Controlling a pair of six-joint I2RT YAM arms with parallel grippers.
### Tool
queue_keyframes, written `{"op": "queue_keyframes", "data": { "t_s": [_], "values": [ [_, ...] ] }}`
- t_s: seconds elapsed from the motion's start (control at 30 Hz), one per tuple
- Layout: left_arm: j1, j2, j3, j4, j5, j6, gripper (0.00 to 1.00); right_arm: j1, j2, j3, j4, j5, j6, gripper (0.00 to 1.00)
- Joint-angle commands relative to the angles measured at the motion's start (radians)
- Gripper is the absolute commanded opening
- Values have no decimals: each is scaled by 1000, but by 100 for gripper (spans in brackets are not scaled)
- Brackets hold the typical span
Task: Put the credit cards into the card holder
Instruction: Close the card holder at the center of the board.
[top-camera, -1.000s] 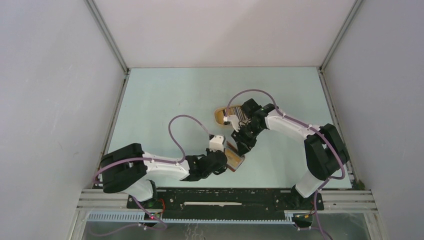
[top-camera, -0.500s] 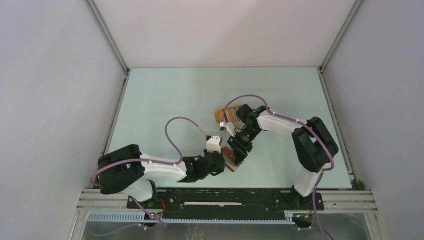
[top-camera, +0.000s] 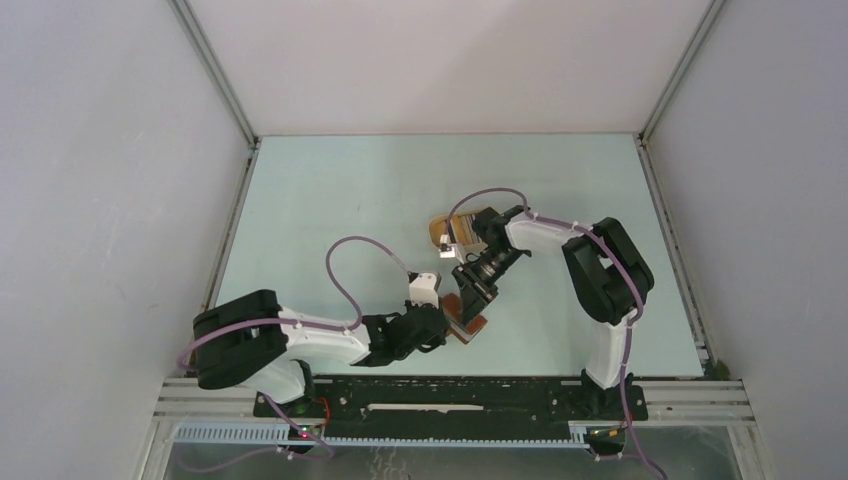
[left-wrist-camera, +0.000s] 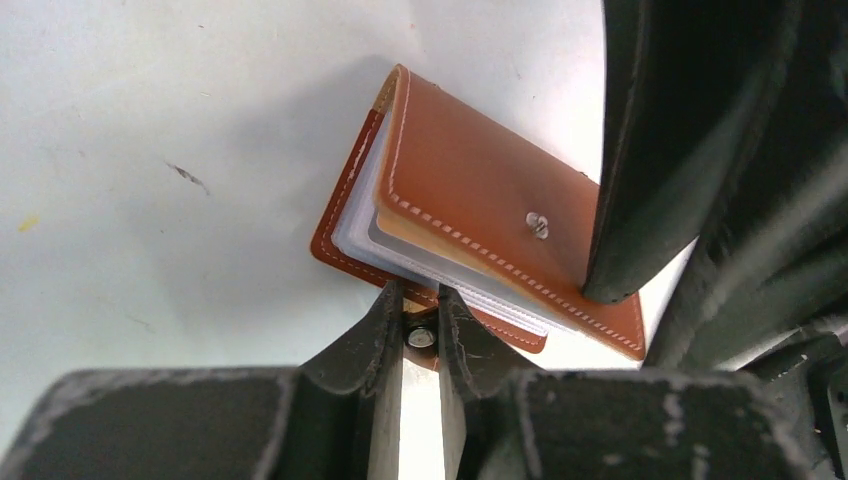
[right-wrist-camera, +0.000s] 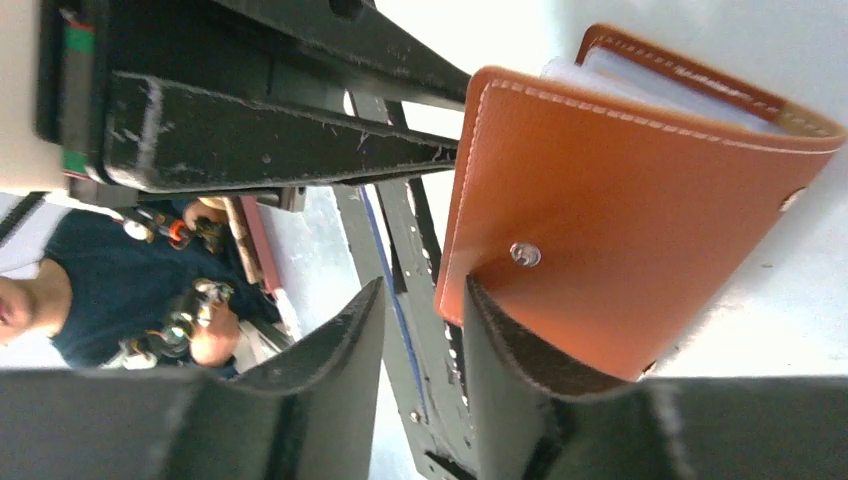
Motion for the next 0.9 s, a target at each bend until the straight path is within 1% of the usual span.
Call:
{"op": "queue_keyframes", "data": {
  "t_s": [0.0, 0.03, 0.13, 0.2, 0.27, 0.47, 0.7, 0.77, 0.8, 0.87],
  "values": [
    [5, -32, -23, 30, 1, -33, 0, -47, 26, 44, 9, -104, 38, 35],
    [5, -33, -24, 31, 3, -35, 0, -54, 34, 43, 21, -99, 55, 28],
    [5, -30, -25, 32, 5, -39, 0, -70, 58, 42, 54, -79, 95, 16],
    [5, -27, -22, 32, 8, -38, 0, -75, 67, 36, 87, -35, 131, 11],
    [5, -25, -20, 32, 11, -40, 0, -75, 70, 24, 121, 12, 162, 8],
    [4, -40, -37, 50, 16, -45, 0, -27, 95, 21, 156, 101, 215, 7],
    [4, -80, -60, 66, 53, -22, 1, 18, 113, 25, 201, 249, 309, 10],
    [4, -90, -70, 80, 70, -21, 4, 25, 115, 25, 207, 274, 324, 11],
    [4, -95, -75, 87, 81, -21, 7, 28, 114, 25, 208, 278, 326, 12],
    [4, -102, -84, 98, 97, -23, 12, 34, 115, 25, 212, 289, 330, 12]
  ]
}}
